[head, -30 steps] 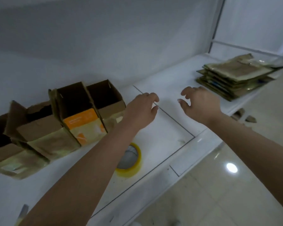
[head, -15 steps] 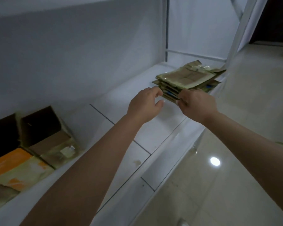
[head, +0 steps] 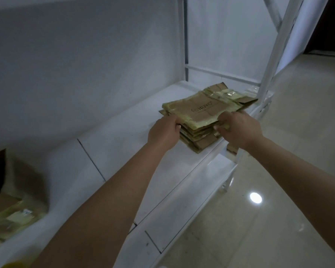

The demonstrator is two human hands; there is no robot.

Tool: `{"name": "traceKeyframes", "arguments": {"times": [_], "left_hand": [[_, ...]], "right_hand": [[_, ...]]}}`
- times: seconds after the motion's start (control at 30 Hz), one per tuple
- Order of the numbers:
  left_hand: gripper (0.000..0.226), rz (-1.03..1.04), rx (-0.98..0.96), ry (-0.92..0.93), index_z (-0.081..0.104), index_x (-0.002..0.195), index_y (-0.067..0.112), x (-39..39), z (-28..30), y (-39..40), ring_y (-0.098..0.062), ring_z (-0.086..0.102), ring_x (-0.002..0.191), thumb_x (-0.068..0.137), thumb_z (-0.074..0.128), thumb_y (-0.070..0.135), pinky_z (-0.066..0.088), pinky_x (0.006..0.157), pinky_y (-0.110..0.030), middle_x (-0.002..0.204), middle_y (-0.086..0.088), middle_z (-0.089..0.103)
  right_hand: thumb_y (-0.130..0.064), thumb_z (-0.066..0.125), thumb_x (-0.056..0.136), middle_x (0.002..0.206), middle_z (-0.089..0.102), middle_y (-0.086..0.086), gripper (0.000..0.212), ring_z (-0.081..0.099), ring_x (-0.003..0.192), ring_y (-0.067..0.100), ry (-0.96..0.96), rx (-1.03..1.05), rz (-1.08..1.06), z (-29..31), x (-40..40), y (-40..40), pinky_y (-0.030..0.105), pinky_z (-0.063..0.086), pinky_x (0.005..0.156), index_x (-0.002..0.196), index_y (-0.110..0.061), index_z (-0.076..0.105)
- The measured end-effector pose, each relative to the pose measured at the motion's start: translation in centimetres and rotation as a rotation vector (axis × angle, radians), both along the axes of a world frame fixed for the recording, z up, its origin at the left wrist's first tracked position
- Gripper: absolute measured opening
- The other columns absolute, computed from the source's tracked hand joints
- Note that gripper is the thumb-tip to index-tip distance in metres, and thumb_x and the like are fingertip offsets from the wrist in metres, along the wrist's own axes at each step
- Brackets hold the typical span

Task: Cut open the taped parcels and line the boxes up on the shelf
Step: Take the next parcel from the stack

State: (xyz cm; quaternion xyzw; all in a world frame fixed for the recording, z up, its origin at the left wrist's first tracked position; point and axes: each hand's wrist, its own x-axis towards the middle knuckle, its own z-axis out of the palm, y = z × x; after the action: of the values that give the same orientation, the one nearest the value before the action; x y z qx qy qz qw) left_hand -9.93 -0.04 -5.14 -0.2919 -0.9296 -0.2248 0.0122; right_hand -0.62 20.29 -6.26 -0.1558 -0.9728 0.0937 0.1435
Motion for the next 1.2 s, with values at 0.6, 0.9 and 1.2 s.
{"name": "traceKeyframes", "arguments": {"times": [0.6,0.9,1.2], "left_hand": [[0.028,0.006,-0.003,0.023,0.060,0.108,0.011,-6.0,-2.2,2.1,-0.024,0.059,0.096,0.104,0.039,0.029,0.049,0.081,-0.038,0.105,-0.007,0.063],[0.057,0.125,0.257,-0.260,0.063,0.088,0.005,-7.7,-2.6,6.1,-0.027,0.064,0.086,0.102,0.032,0.051,0.049,0.075,-0.034,0.085,-0.006,0.065],[0.021,0.251,0.989,-0.870,0.046,0.120,0.012,-6.5,-3.9,8.5,-0.020,0.064,0.093,0.099,0.044,0.014,0.057,0.056,-0.025,0.116,-0.012,0.059]], "right_hand": [[-0.064,0.018,0.088,0.124,0.067,0.000,0.073,0.063,0.107,0.026,-0.057,0.047,0.255,-2.0,-7.5,1.1,0.037,0.051,0.082,0.133,-0.022,0.058],[-0.052,0.032,0.095,0.118,0.071,0.006,0.059,0.067,0.105,0.029,0.139,0.013,0.308,-1.4,-6.2,1.5,0.037,0.054,0.076,0.120,-0.012,0.069],[-0.052,0.029,0.096,0.124,0.067,0.014,0.064,0.063,0.115,0.033,0.188,0.030,0.282,-0.7,-4.2,2.7,0.044,0.051,0.091,0.125,-0.007,0.064]]}}
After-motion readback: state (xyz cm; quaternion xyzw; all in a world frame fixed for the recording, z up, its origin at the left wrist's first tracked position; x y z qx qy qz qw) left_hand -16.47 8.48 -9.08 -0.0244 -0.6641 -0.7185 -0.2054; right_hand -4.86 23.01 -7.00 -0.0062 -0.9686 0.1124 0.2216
